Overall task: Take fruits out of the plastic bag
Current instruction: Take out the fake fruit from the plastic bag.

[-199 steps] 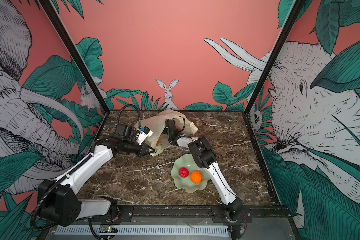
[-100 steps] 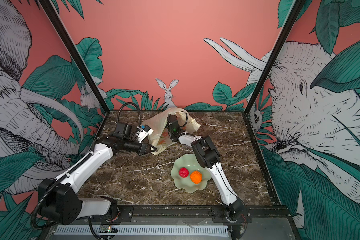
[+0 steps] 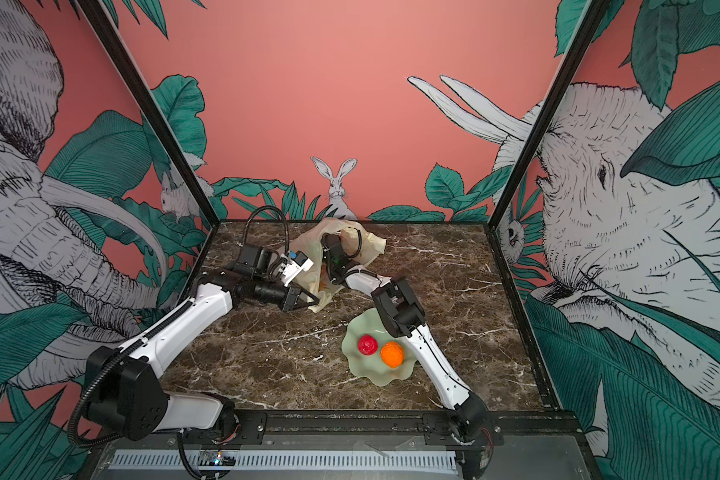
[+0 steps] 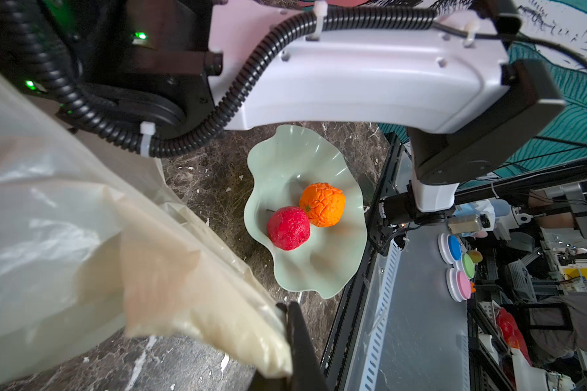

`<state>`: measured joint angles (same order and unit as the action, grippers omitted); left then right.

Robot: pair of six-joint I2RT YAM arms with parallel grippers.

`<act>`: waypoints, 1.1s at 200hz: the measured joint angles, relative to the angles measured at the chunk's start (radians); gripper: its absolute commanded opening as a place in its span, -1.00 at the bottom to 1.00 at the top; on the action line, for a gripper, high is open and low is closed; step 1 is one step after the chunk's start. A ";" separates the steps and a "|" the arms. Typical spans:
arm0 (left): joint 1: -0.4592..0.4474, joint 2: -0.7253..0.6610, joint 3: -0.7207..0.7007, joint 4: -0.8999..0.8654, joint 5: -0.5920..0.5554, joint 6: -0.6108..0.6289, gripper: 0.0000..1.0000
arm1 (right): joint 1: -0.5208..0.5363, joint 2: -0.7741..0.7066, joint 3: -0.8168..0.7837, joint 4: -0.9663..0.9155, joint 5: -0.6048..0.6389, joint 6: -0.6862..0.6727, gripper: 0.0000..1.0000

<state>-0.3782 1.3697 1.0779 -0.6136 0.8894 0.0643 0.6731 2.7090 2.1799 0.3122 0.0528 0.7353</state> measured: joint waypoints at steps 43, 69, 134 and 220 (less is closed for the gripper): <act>-0.001 0.001 0.000 0.009 0.002 0.000 -1.00 | 0.014 0.065 0.140 -0.059 0.018 0.000 0.61; -0.002 0.001 0.000 0.011 0.014 0.002 -1.00 | 0.016 0.076 0.129 0.019 -0.018 0.013 0.62; -0.008 0.001 -0.020 -0.021 0.011 0.046 -1.00 | 0.019 0.077 0.080 0.161 -0.142 0.013 0.69; -0.005 -0.026 -0.037 -0.034 -0.010 0.061 -1.00 | 0.048 0.105 0.164 0.050 -0.165 -0.040 0.30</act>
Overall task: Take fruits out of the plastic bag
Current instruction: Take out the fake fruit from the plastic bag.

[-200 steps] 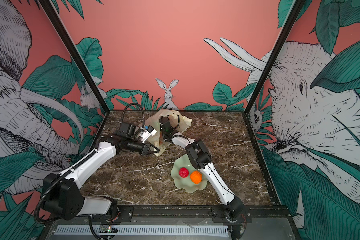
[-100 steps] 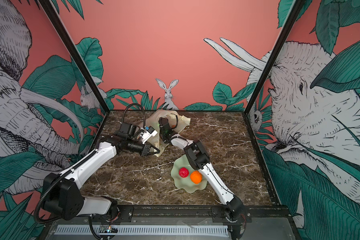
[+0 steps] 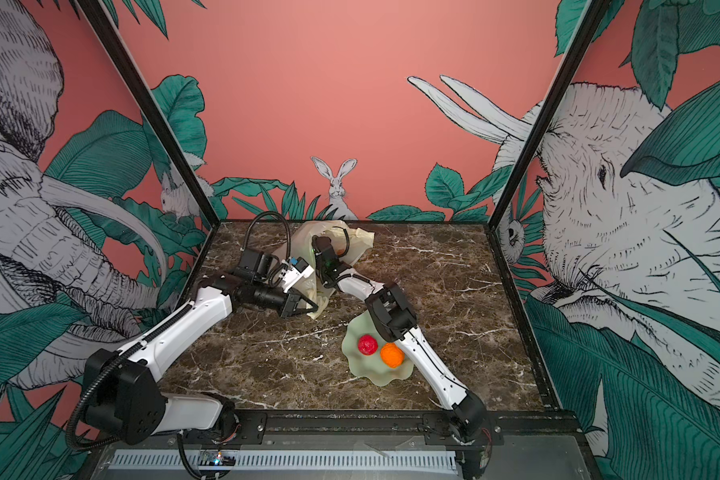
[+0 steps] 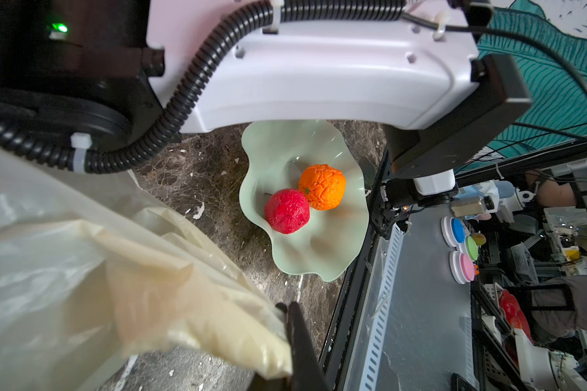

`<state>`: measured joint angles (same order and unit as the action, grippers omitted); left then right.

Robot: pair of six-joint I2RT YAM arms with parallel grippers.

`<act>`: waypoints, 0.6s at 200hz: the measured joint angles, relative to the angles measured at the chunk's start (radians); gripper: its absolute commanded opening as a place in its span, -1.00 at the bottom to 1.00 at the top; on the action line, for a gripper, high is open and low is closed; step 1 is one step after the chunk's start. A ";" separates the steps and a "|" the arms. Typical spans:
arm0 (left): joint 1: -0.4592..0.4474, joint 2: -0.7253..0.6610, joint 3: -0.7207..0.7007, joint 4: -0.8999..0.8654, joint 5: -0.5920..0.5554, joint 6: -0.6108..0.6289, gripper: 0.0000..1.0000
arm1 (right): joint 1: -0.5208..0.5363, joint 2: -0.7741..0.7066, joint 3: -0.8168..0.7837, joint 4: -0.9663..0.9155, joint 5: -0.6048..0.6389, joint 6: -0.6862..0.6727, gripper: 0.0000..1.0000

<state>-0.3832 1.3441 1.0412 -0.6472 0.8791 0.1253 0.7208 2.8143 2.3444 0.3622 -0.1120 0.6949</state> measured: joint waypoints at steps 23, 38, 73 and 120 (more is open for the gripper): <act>0.003 -0.013 0.000 -0.004 -0.013 0.000 -1.00 | 0.005 0.003 0.006 -0.033 0.004 0.010 -0.08; 0.006 -0.023 0.000 -0.007 -0.022 0.000 -1.00 | 0.005 -0.015 -0.047 -0.021 0.011 0.018 -0.33; 0.019 -0.055 -0.002 -0.018 -0.029 0.000 -1.00 | -0.015 -0.137 -0.312 0.030 0.046 0.017 -0.58; 0.033 -0.126 -0.035 -0.036 -0.032 -0.005 -1.00 | -0.079 -0.378 -0.599 0.162 0.074 -0.002 -0.66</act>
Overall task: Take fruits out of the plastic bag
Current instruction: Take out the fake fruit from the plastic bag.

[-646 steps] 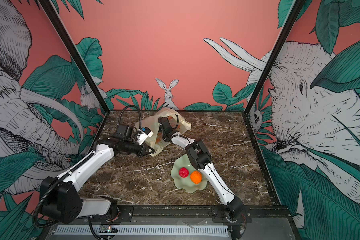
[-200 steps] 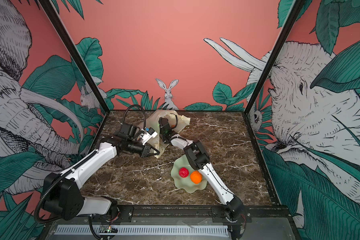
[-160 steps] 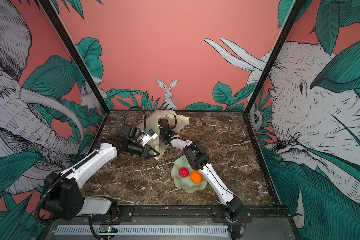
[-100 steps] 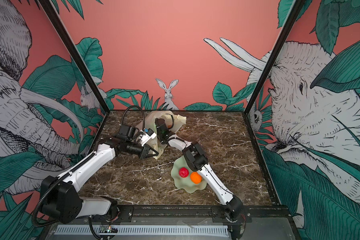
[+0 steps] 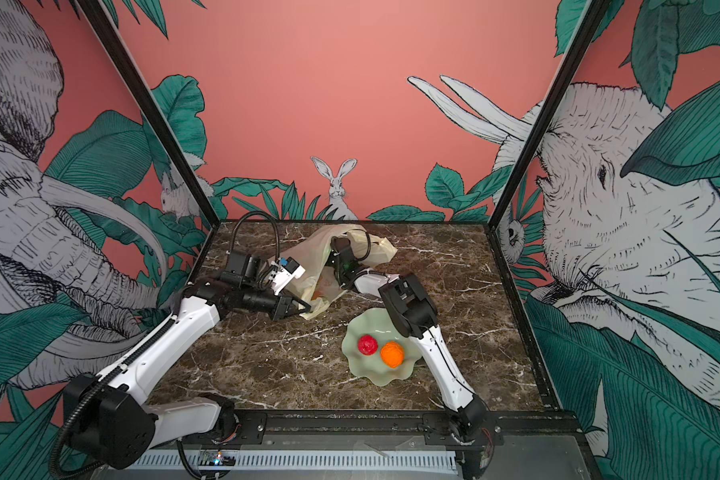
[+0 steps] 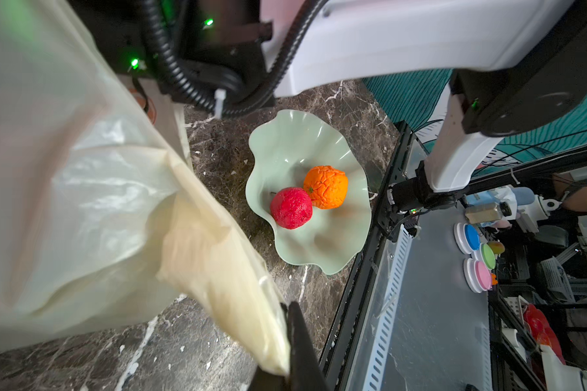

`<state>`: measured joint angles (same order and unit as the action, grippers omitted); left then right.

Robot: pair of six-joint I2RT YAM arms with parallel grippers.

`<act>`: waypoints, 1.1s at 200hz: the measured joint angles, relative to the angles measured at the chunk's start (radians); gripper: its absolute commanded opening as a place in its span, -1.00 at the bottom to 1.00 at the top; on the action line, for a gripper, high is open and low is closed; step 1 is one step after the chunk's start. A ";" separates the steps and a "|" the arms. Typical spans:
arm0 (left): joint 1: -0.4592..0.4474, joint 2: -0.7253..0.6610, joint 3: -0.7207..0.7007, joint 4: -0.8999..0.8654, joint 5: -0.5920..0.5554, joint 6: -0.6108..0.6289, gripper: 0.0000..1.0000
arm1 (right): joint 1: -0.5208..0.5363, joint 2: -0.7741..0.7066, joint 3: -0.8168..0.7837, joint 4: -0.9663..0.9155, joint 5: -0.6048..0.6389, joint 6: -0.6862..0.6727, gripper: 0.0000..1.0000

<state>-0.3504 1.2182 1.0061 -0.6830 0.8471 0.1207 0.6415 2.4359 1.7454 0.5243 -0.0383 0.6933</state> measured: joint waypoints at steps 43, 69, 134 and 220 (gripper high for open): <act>0.007 -0.043 -0.045 0.018 0.005 -0.028 -1.00 | -0.047 -0.248 -0.274 0.121 0.007 -0.029 -0.68; 0.011 -0.043 -0.047 0.024 0.013 -0.042 -1.00 | -0.073 -0.373 -0.413 0.082 0.005 -0.074 -0.47; 0.012 0.026 -0.120 0.059 -0.016 -0.081 -1.00 | -0.083 -0.454 -0.460 -0.175 -0.013 -0.237 0.21; 0.012 0.068 -0.159 0.136 -0.021 -0.114 -1.00 | -0.077 -0.360 -0.356 -0.299 -0.098 -0.235 0.45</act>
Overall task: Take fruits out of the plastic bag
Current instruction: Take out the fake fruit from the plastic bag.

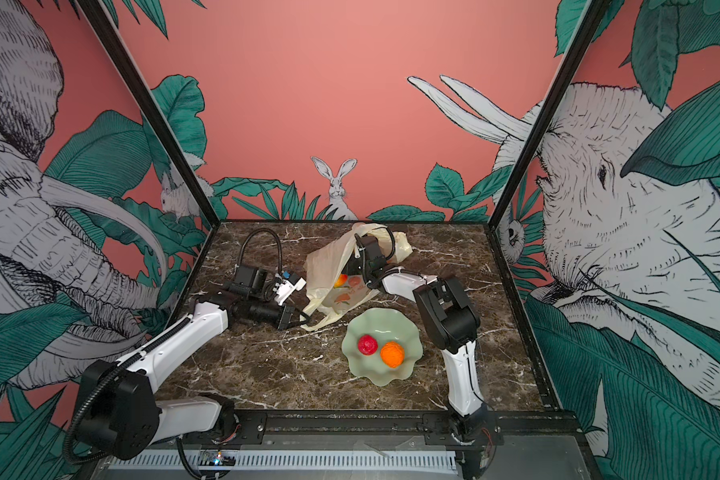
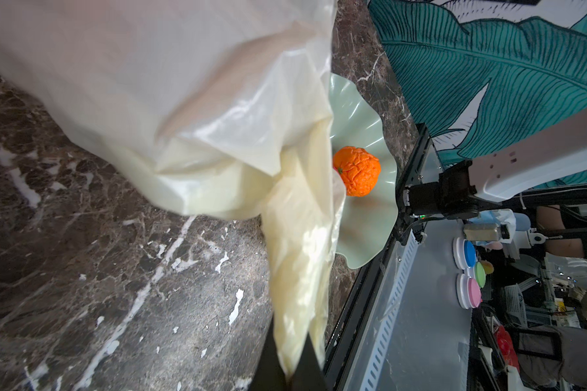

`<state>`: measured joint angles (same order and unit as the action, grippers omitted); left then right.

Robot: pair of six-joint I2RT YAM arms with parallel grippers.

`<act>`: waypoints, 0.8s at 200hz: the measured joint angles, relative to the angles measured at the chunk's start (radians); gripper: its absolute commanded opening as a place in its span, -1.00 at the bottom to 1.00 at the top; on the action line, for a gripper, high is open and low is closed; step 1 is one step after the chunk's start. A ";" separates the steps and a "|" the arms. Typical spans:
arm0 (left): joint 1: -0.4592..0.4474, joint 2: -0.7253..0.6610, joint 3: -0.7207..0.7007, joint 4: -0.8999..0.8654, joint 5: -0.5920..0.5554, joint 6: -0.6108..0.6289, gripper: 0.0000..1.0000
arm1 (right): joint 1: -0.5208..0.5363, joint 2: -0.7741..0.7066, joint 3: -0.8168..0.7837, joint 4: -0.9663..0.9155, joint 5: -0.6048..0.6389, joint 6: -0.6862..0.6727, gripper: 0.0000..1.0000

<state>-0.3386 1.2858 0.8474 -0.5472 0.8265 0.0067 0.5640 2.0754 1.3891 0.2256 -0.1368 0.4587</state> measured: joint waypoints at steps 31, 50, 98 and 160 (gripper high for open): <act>0.000 0.032 0.000 0.010 0.009 0.000 -1.00 | 0.010 0.026 0.019 -0.022 0.035 0.008 0.47; 0.000 0.047 0.000 0.020 0.023 0.002 -1.00 | 0.014 0.050 0.029 -0.022 0.070 0.018 0.51; 0.000 0.062 -0.006 0.045 0.052 0.003 -1.00 | 0.017 0.116 0.054 -0.013 0.160 0.064 0.57; 0.000 0.065 -0.020 0.079 0.075 0.003 -1.00 | 0.019 0.182 0.114 0.033 0.204 0.118 0.65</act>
<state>-0.3386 1.3506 0.8272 -0.4686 0.9016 0.0101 0.5827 2.2570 1.5036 0.2584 0.0677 0.5770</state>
